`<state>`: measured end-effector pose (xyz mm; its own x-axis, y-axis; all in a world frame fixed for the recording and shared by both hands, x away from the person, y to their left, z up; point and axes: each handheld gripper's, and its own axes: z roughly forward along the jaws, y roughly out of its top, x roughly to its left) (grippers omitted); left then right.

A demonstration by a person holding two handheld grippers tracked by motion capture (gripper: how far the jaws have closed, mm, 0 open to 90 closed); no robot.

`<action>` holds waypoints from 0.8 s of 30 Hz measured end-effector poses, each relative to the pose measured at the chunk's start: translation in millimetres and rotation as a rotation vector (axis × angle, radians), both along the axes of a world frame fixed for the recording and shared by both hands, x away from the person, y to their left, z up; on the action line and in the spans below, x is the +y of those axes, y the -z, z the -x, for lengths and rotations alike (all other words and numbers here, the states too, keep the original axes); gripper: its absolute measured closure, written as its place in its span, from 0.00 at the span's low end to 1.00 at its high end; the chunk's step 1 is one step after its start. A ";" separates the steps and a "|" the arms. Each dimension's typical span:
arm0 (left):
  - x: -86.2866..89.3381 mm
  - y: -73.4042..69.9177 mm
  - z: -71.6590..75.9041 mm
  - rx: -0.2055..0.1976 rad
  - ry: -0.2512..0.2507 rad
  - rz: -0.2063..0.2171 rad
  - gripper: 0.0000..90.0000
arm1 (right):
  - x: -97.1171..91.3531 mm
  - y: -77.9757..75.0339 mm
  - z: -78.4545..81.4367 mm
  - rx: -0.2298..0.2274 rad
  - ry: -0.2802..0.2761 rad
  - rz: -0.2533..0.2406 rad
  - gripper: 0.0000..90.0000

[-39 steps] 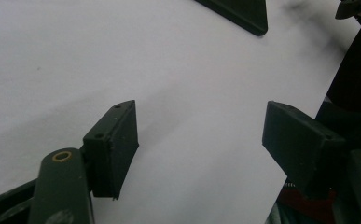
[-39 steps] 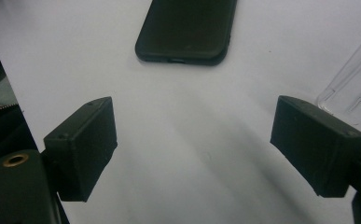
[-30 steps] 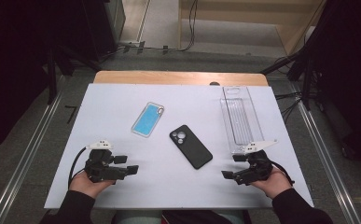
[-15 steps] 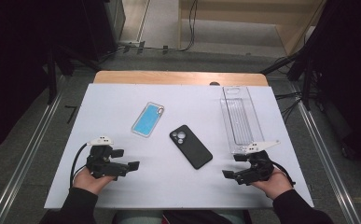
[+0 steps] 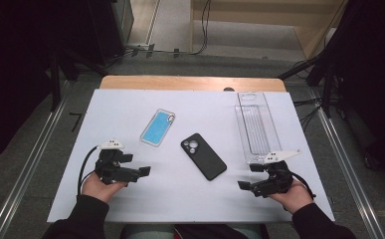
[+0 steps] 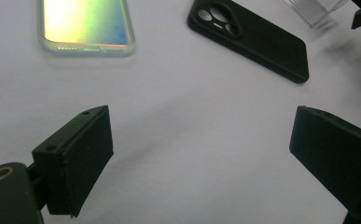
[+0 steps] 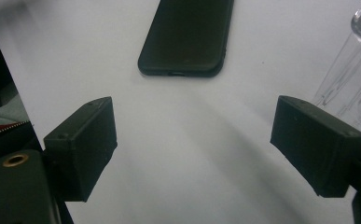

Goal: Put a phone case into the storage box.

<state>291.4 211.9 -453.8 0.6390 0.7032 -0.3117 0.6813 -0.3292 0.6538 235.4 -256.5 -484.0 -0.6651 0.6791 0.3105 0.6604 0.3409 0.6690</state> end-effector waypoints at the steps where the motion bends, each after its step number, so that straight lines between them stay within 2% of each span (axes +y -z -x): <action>1: -0.2 0.0 -1.6 0.001 -0.004 -0.004 0.07 | 0.1 0.0 -0.1 0.004 0.003 0.001 0.14; 7: -1.9 -3.1 -12.3 -0.007 -0.031 -0.006 0.07 | 1.8 0.7 -0.5 0.003 -0.003 -0.001 0.14; 15: -7.7 -6.1 -26.3 -0.002 -0.015 -0.012 0.07 | 1.6 -0.1 -1.0 0.002 -0.005 -0.005 0.14; 16: -8.6 -7.5 -30.1 0.003 -0.004 -0.009 0.09 | 1.4 -0.3 -0.6 0.001 -0.005 -0.005 0.14; 18: -9.2 -8.3 -31.9 0.001 -0.005 -0.004 0.12 | 1.0 -0.2 -0.5 -0.001 -0.004 -0.005 0.14; 24: -16.8 -12.1 -45.1 -0.013 0.000 -0.018 0.12 | -0.5 -0.8 0.2 0.001 0.005 -0.009 0.14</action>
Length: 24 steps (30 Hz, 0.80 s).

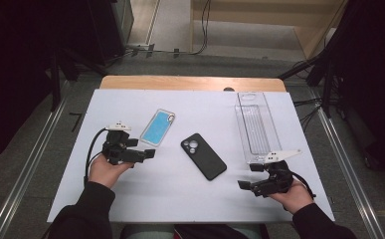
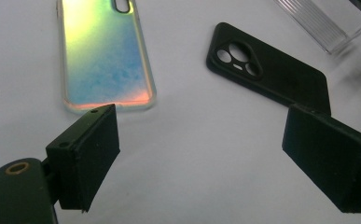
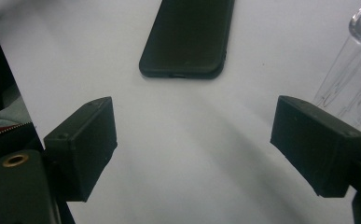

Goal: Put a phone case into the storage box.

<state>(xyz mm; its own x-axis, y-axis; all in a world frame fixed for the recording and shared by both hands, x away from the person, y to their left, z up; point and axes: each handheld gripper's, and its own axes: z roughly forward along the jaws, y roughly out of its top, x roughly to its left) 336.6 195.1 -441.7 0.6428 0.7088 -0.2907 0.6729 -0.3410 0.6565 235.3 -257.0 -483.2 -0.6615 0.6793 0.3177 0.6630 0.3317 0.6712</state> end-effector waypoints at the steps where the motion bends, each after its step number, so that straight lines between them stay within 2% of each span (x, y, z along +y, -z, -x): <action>1: -1.3 -0.4 -2.2 0.002 0.003 -0.003 0.12 | -0.3 0.0 0.0 0.000 0.001 0.000 0.14; 9: -9.6 -8.5 -17.4 -0.002 -0.002 -0.010 0.12 | -1.2 0.6 -1.3 -0.002 0.001 -0.001 0.14; 19: -17.6 -9.0 -33.5 0.002 0.003 -0.055 0.12 | -1.5 0.4 -1.1 -0.002 0.006 -0.004 0.14; 20: -17.6 -9.0 -33.5 0.002 0.003 -0.055 0.12 | -1.5 0.4 -1.1 -0.002 0.006 -0.004 0.14; 21: -18.1 -7.2 -37.0 0.007 -0.018 -0.038 0.12 | -1.5 0.3 -1.2 -0.001 0.006 -0.005 0.14; 24: -18.7 -6.0 -40.9 0.010 -0.020 -0.047 0.14 | -1.6 0.3 -1.6 0.002 0.007 -0.001 0.14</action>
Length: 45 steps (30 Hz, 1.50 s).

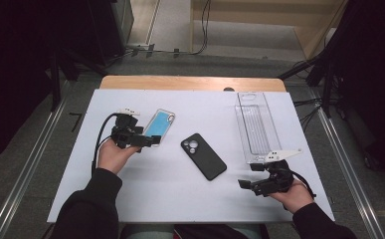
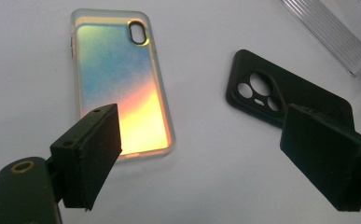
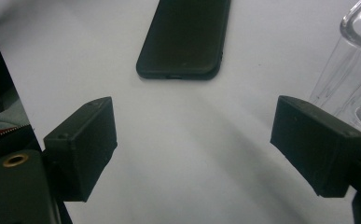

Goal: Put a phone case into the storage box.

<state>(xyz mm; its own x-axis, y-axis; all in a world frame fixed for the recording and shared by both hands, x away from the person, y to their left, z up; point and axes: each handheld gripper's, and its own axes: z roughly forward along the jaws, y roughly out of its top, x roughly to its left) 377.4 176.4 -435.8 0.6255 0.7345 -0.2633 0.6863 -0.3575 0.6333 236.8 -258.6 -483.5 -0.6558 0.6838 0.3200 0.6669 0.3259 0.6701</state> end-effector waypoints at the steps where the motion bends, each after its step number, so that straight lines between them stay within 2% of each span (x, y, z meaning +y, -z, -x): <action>1: -1.0 0.2 -1.9 -0.004 -0.003 -0.009 0.14 | 0.1 0.0 -0.1 0.000 0.001 -0.001 0.14; 10: -7.8 2.6 -19.9 -0.023 -0.019 -0.052 0.14 | -0.9 -0.7 -0.7 -0.003 0.003 -0.005 0.14; 12: -11.2 5.1 -25.7 -0.033 -0.030 -0.083 0.14 | -1.1 -0.8 -0.6 -0.003 0.003 -0.006 0.14; 15: -12.5 6.3 -29.1 -0.032 -0.029 -0.075 0.14 | -1.2 -1.1 -0.3 -0.005 0.005 -0.006 0.14; 22: -22.2 11.7 -47.2 -0.021 -0.029 -0.070 0.14 | -3.1 -1.5 1.6 -0.004 0.011 -0.010 0.14; 25: -25.2 12.4 -51.7 -0.028 -0.037 -0.074 0.14 | -4.8 -1.1 2.5 -0.005 0.016 -0.011 0.14; 27: -27.5 12.4 -55.0 -0.046 -0.031 -0.099 0.14 | -5.6 -1.2 3.5 -0.002 0.018 -0.011 0.14; 30: -30.0 12.2 -59.9 -0.056 -0.037 -0.095 0.14 | -6.3 -1.3 5.0 -0.006 0.020 -0.013 0.14; 32: -30.4 12.3 -60.8 -0.062 -0.038 -0.083 0.14 | -6.6 -1.4 5.4 -0.005 0.021 -0.013 0.14; 34: -30.8 13.5 -62.7 -0.074 -0.047 -0.071 0.00 | -7.1 -1.0 5.7 -0.006 0.021 -0.009 0.14; 35: -30.0 15.2 -63.4 -0.083 -0.047 -0.038 0.00 | -7.0 -1.1 5.8 -0.006 0.020 -0.009 0.14; 39: -31.1 17.0 -62.9 -0.073 -0.040 -0.048 0.00 | -6.5 -1.5 6.1 -0.007 0.019 -0.010 0.14; 42: -32.8 18.9 -62.0 -0.078 -0.045 -0.072 0.00 | -6.3 -1.8 6.5 -0.008 0.018 -0.008 0.14; 45: -34.6 23.6 -59.6 -0.105 -0.075 -0.073 0.01 | -6.4 -2.4 6.7 -0.012 0.020 -0.008 0.14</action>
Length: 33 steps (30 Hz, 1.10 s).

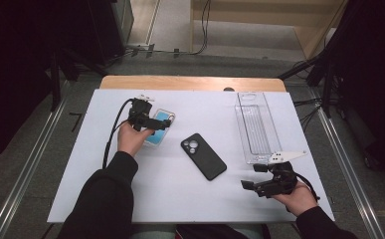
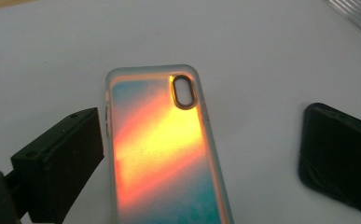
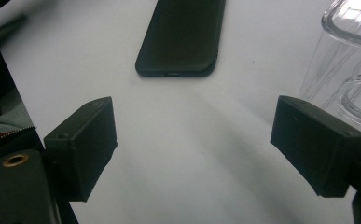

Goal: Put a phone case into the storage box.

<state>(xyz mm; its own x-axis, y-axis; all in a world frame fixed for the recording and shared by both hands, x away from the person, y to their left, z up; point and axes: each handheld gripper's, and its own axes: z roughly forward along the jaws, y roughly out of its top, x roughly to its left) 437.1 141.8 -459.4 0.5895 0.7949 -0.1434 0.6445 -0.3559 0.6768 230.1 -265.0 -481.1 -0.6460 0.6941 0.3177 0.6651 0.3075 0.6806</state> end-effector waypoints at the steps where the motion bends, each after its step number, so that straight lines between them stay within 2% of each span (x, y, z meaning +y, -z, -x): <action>1: 0.1 1.1 0.2 0.000 -0.001 0.006 0.02 | 0.0 -0.1 0.2 0.000 0.001 0.001 0.14; 4: -1.1 4.9 -0.1 -0.003 -0.015 -0.015 0.02 | 0.3 -0.4 0.6 -0.001 0.000 0.002 0.14; 9: -1.6 9.8 -0.4 -0.006 -0.011 -0.022 0.02 | -0.3 -0.6 0.9 -0.003 0.000 0.003 0.14; 11: -2.9 14.4 -1.1 -0.024 -0.031 -0.054 0.02 | -0.4 -0.6 0.9 -0.003 -0.001 0.003 0.14; 14: -2.1 18.4 -0.7 -0.022 -0.012 -0.049 0.02 | -0.8 -0.6 0.9 -0.003 0.000 0.004 0.14; 21: -1.1 25.3 -1.5 -0.020 -0.017 -0.062 0.02 | 0.2 -0.9 1.4 -0.001 -0.001 0.004 0.14; 25: -1.5 30.4 -1.1 -0.023 -0.013 -0.053 0.02 | 0.4 -0.6 1.5 0.001 -0.003 0.007 0.14; 33: -1.3 43.7 -1.8 -0.015 -0.011 -0.114 0.02 | 0.3 -0.5 1.5 0.002 -0.003 0.008 0.14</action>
